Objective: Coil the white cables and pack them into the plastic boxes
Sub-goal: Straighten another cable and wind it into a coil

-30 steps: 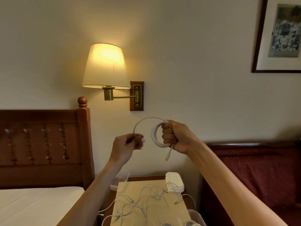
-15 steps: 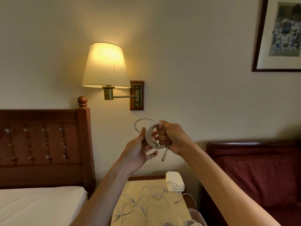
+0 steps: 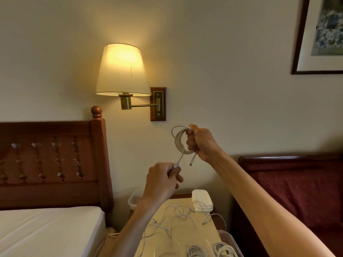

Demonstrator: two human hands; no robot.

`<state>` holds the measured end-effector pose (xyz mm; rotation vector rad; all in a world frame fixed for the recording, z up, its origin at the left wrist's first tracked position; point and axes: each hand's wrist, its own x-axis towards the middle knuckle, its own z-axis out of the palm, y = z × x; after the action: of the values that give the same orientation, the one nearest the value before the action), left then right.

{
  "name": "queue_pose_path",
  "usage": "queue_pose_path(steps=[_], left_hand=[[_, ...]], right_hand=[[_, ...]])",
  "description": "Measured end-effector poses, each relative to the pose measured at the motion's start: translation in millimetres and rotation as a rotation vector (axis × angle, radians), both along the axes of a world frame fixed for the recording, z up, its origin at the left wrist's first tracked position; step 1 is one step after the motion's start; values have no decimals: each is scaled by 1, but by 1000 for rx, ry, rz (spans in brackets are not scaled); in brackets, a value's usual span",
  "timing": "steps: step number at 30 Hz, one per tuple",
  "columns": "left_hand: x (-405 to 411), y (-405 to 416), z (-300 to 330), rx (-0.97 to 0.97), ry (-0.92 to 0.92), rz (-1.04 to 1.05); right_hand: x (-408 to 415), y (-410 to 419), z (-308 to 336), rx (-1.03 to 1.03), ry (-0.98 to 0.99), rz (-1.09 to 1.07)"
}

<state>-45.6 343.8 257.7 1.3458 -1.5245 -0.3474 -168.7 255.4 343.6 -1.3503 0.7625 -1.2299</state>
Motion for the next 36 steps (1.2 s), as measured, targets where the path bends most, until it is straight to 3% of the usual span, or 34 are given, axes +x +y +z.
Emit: queue_pose_path(steps=[2, 5, 7, 9, 12, 14, 16, 19, 21, 22, 24, 28, 36], left_hand=[[-1, 1, -22, -55, -161, 89], [-3, 3, -53, 4, -183, 100], [0, 4, -54, 77, -127, -4], [8, 11, -34, 308, -131, -255], [38, 18, 11, 686, -603, -548], [60, 21, 37, 688, -659, -479], [70, 14, 56, 521, -460, -285], [59, -11, 67, 69, 121, -41], [43, -17, 72, 8, 451, -126], [37, -17, 72, 39, 533, -183], [30, -15, 69, 72, 585, -238], [24, -15, 60, 63, 376, -230], [11, -16, 53, 77, 536, -324]], right_hand=[[0, -1, 2, -4, -13, -5], [1, -2, 0, -18, 22, 0], [5, -3, -6, -18, 46, 7], [6, -2, -11, -26, 66, 17], [5, 0, -9, -66, 107, 50], [4, 3, -7, -95, 125, 79], [5, 7, -7, -119, 134, 115], [9, 13, -7, -159, 155, 176], [13, 18, -7, -192, 163, 222], [15, 20, -7, -204, 159, 231], [17, 22, -7, -208, 155, 205], [18, 24, -9, -184, 201, 95], [19, 29, -18, -173, 180, 61]])
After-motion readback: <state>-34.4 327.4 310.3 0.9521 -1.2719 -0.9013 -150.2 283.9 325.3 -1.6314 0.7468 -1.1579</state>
